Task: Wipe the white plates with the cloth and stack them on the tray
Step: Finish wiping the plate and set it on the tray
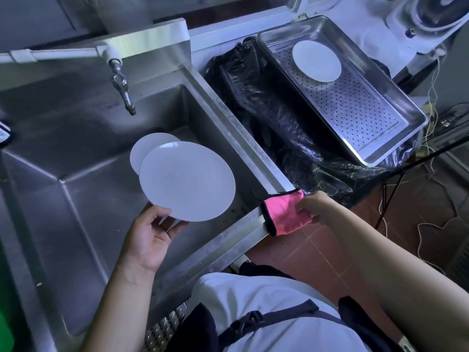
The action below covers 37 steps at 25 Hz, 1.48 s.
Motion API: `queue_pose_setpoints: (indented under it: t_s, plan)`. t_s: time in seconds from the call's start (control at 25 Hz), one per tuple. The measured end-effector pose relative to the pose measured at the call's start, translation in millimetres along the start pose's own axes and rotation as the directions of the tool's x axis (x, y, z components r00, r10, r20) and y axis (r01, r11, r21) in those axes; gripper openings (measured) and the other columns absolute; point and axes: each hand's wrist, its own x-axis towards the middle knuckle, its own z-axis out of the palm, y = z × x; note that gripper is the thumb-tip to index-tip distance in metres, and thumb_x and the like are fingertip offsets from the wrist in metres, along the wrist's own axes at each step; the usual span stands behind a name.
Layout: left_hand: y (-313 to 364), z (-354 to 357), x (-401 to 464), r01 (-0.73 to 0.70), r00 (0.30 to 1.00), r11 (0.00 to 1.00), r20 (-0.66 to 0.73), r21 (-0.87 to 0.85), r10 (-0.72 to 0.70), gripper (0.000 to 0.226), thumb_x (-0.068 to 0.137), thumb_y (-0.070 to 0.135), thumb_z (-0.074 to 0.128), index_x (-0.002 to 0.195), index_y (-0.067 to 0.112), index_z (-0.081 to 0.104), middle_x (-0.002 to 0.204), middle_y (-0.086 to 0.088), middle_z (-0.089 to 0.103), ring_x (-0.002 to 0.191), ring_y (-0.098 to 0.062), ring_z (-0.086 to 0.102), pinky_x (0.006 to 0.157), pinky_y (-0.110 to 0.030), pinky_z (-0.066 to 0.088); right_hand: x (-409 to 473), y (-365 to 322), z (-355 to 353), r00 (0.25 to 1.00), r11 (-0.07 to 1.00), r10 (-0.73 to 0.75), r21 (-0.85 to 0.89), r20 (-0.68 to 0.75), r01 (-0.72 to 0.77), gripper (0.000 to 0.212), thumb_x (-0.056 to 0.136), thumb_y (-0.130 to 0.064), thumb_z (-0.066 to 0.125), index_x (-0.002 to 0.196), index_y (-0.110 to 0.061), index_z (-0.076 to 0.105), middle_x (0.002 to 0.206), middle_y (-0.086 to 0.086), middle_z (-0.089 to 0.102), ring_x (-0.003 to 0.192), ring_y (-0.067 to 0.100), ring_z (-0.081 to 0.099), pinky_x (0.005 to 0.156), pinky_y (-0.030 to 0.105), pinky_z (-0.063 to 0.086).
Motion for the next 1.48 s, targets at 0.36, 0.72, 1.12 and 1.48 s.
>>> queue_pose_setpoints:
  t_s: [0.36, 0.72, 1.12, 1.48]
  plan:
    - [-2, 4, 8, 0.002, 1.000, 0.999, -0.004, -0.052, -0.002, 0.039, 0.093, -0.002, 0.045, 0.122, 0.017, 0.063, 0.118, -0.002, 0.072, 0.103, -0.021, 0.070, 0.082, -0.040, 0.063, -10, -3, -6, 0.830, 0.697, -0.555, -0.575, -0.053, 0.429, 0.033, 0.088, -0.011, 0.055, 0.113, -0.026, 0.071, 0.109, 0.005, 0.069, 0.091, 0.028, 0.065, 0.073, 0.038, 0.055]
    - [-12, 9, 6, 0.031, 1.000, 0.999, -0.007, -0.016, -0.031, 0.037, 0.093, -0.003, 0.044, 0.114, 0.016, 0.067, 0.114, -0.003, 0.074, 0.099, -0.020, 0.072, 0.084, -0.041, 0.063, -23, 34, 47, 0.803, 0.585, -0.579, -0.613, 0.143, 0.531, 0.060, 0.085, -0.021, 0.054, 0.144, -0.027, 0.048, 0.120, 0.008, 0.052, 0.115, 0.031, 0.053, 0.085, 0.036, 0.047]
    - [-20, 26, -1, 0.070, 0.997, 0.996, -0.043, 0.051, -0.067, 0.042, 0.092, -0.001, 0.046, 0.128, 0.013, 0.061, 0.117, -0.004, 0.072, 0.105, -0.022, 0.068, 0.083, -0.040, 0.063, 6, 53, 49, 0.701, 0.391, -0.619, -0.635, 0.354, 0.667, 0.075, 0.095, -0.067, 0.035, 0.158, -0.040, 0.004, 0.166, -0.018, -0.005, 0.152, 0.006, -0.011, 0.121, 0.041, 0.000]
    - [-23, 51, -7, 0.043, 0.998, 0.986, -0.045, 0.159, -0.037, 0.038, 0.090, -0.005, 0.045, 0.107, 0.018, 0.069, 0.105, 0.000, 0.075, 0.094, -0.018, 0.072, 0.072, -0.035, 0.064, 18, 17, 6, 0.900, 0.836, -0.435, -0.372, -0.005, 0.402, 0.034, 0.091, -0.030, 0.065, 0.123, -0.017, 0.062, 0.114, 0.005, 0.069, 0.095, 0.025, 0.063, 0.078, 0.034, 0.051]
